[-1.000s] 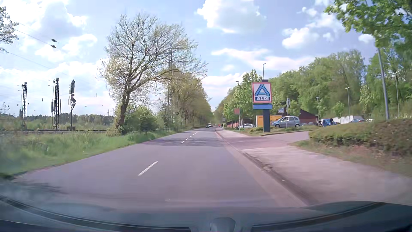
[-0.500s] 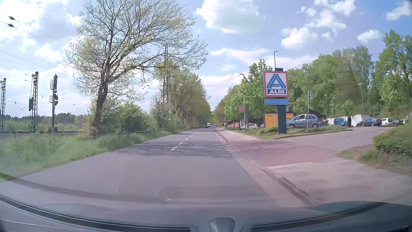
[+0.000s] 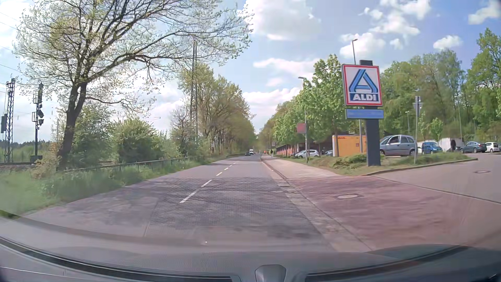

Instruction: Follow the waypoints while adhering to traffic rules and regulations

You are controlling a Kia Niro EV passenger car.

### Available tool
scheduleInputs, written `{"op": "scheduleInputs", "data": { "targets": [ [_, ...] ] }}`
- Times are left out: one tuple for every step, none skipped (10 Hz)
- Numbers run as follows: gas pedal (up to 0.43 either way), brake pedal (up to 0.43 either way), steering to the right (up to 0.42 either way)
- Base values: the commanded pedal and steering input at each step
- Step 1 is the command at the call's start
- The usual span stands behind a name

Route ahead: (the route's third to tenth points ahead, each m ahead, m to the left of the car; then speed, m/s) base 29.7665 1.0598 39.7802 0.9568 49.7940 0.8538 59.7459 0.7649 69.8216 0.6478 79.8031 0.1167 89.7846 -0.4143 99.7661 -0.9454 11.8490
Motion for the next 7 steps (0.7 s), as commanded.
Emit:
{"op": "scheduleInputs", "data": {
  "targets": [
    [0.098, 0.0, 0.001],
    [0.098, 0.0, 0.001],
    [0.098, 0.0, 0.001],
    [0.098, 0.0, 0.001],
    [0.098, 0.0, 0.001],
    [0.098, 0.0, 0.0],
    [0.098, 0.0, -0.001]
  ]
}}
